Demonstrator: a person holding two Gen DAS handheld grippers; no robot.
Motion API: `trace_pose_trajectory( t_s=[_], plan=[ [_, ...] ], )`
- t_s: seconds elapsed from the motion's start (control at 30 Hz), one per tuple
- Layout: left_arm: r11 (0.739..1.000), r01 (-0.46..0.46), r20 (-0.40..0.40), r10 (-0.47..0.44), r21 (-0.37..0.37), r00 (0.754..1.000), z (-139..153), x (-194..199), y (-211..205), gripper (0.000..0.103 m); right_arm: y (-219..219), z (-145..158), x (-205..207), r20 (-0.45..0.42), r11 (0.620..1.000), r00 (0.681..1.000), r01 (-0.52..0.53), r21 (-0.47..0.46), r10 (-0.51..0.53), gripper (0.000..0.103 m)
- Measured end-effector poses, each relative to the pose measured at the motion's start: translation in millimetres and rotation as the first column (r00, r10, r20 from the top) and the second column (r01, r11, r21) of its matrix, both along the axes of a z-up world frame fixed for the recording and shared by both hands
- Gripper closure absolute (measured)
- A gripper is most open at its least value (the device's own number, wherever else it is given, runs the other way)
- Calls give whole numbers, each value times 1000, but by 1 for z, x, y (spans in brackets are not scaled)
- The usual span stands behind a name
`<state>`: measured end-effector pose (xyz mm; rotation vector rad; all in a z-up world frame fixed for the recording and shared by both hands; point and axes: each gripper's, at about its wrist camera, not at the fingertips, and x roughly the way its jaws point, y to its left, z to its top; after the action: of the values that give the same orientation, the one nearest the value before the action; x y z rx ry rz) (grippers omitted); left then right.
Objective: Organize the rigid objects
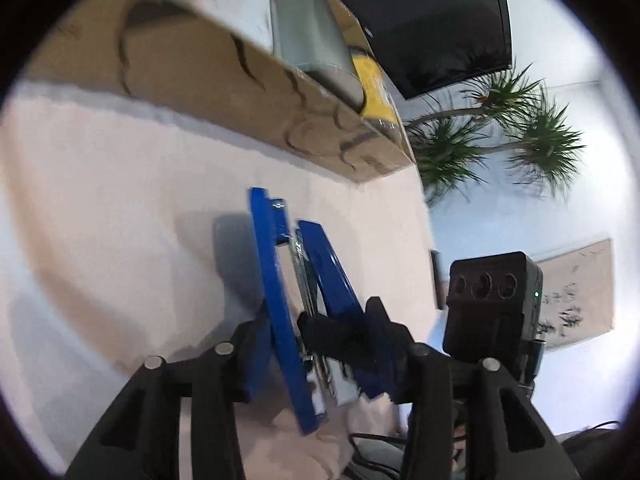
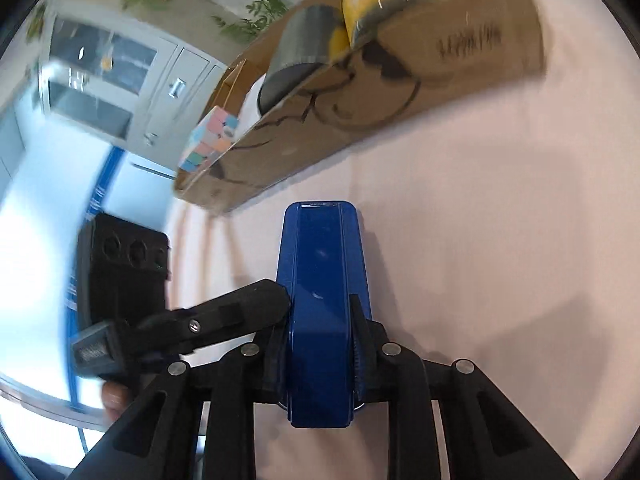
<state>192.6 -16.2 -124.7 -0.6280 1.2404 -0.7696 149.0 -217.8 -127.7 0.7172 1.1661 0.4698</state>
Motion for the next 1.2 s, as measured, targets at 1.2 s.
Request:
trace_pose_trajectory(
  t_s=[1.2],
  plan=[
    [902, -278, 285, 185, 331, 941, 106, 213, 107, 30, 131, 61, 275, 117, 966, 993, 45, -255, -16, 60]
  ],
)
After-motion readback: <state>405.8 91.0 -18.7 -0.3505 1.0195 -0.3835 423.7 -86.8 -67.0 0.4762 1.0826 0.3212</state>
